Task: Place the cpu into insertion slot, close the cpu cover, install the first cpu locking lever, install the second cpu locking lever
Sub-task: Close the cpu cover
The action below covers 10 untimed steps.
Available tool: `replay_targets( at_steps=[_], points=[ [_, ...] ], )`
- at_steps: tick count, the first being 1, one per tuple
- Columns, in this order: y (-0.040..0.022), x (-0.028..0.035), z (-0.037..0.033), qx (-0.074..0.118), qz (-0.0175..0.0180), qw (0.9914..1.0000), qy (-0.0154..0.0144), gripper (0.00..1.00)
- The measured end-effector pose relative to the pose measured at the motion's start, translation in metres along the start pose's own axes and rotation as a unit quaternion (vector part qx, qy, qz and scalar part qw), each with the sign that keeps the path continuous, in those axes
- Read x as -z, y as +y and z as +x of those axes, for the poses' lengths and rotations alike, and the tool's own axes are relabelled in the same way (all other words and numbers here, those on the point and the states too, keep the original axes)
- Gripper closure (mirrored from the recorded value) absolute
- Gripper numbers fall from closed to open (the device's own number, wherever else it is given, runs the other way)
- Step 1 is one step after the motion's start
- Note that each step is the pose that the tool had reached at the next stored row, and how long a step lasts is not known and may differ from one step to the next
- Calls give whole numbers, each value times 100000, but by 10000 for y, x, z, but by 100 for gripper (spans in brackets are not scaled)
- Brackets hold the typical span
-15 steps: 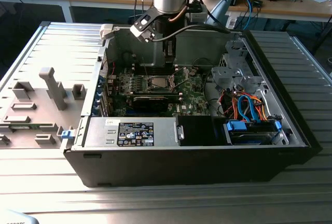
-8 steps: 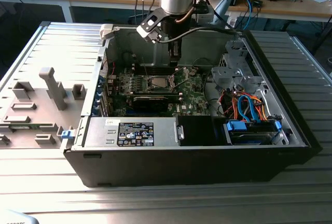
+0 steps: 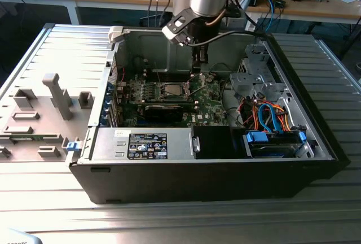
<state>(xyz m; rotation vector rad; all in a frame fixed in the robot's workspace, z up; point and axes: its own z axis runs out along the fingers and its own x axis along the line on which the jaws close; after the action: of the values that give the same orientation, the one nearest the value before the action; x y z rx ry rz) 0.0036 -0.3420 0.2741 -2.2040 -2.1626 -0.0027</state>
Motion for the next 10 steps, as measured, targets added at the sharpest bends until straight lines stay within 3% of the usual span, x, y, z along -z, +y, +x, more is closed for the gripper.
replay_targets(
  at_steps=[1,3,4,5,7,10],
  points=[
    [31,1,1,-18,504,99999,-42,89],
    [89,3,2,-43,1023,99995,-181,89],
    [148,3,3,-76,1538,99986,-640,89],
    [243,1,4,-69,2174,99972,-889,89],
    [362,-4,7,39,2805,99957,-901,89],
    [460,-33,7,221,3393,99938,-928,89]
  ],
)
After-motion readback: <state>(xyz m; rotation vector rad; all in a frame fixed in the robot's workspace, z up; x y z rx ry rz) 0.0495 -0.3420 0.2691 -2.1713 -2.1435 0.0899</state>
